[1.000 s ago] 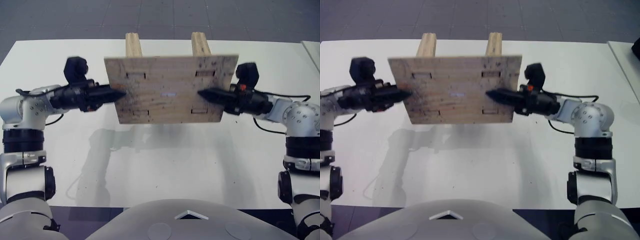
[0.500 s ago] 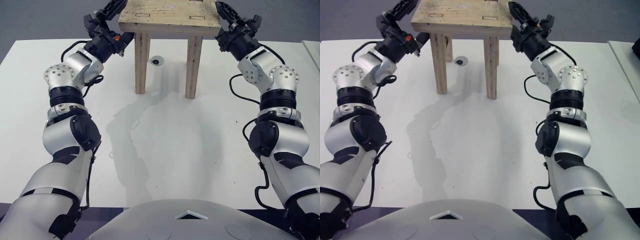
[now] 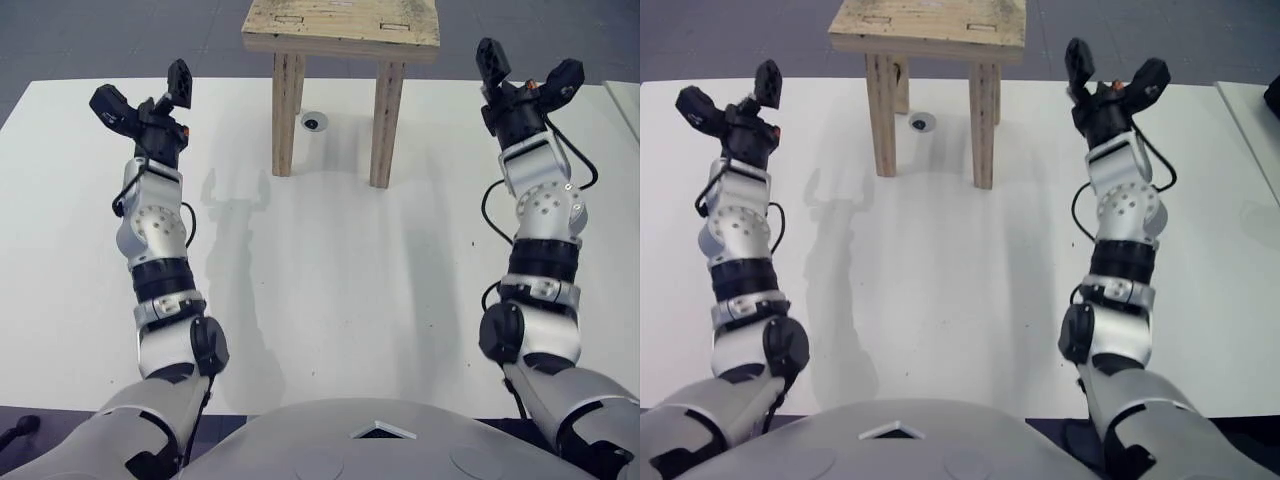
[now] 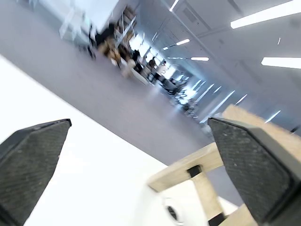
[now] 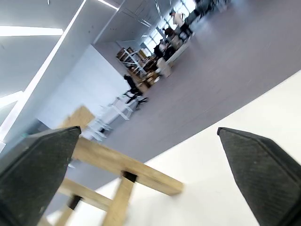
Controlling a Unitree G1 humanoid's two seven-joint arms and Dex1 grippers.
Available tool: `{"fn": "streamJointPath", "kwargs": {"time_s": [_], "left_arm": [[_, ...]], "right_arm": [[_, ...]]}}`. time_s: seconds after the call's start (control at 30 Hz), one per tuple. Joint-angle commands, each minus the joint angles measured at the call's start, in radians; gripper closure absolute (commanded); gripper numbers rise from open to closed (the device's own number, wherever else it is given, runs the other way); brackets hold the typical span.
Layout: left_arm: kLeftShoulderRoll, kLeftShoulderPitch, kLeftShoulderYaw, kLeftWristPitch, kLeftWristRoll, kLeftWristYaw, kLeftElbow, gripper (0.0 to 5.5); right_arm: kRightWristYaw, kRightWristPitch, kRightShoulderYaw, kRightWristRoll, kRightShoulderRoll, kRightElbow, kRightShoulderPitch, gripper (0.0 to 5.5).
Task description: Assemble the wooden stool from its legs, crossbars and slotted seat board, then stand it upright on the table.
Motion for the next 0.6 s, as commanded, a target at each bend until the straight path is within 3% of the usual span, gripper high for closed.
{"fn": "streamJointPath", "kwargs": {"time_s": [0.03, 0.23, 0.5, 0.6], "left_arm": [[-0.019, 0.204, -0.251, -0.220, 0.358, 0.035, -0.243, 0.10], [-0.078, 0.342, -0.367, -0.265, 0.461, 0.056, -0.351, 0.10], [-0.106, 0.372, -0.388, -0.262, 0.491, 0.070, -0.350, 0.10], [-0.115, 0.386, -0.381, -0.276, 0.498, 0.080, -0.331, 0.51]], "right_arm": [[-0.059, -0.082, 0.248, -0.320, 0.024, -0.323, 0.263, 0.11], [-0.118, -0.125, 0.308, -0.507, 0.074, -0.440, 0.411, 0.11], [-0.095, -0.115, 0.369, -0.597, 0.127, -0.508, 0.475, 0.11], [-0.082, -0.122, 0.383, -0.621, 0.136, -0.509, 0.492, 0.10]]}}
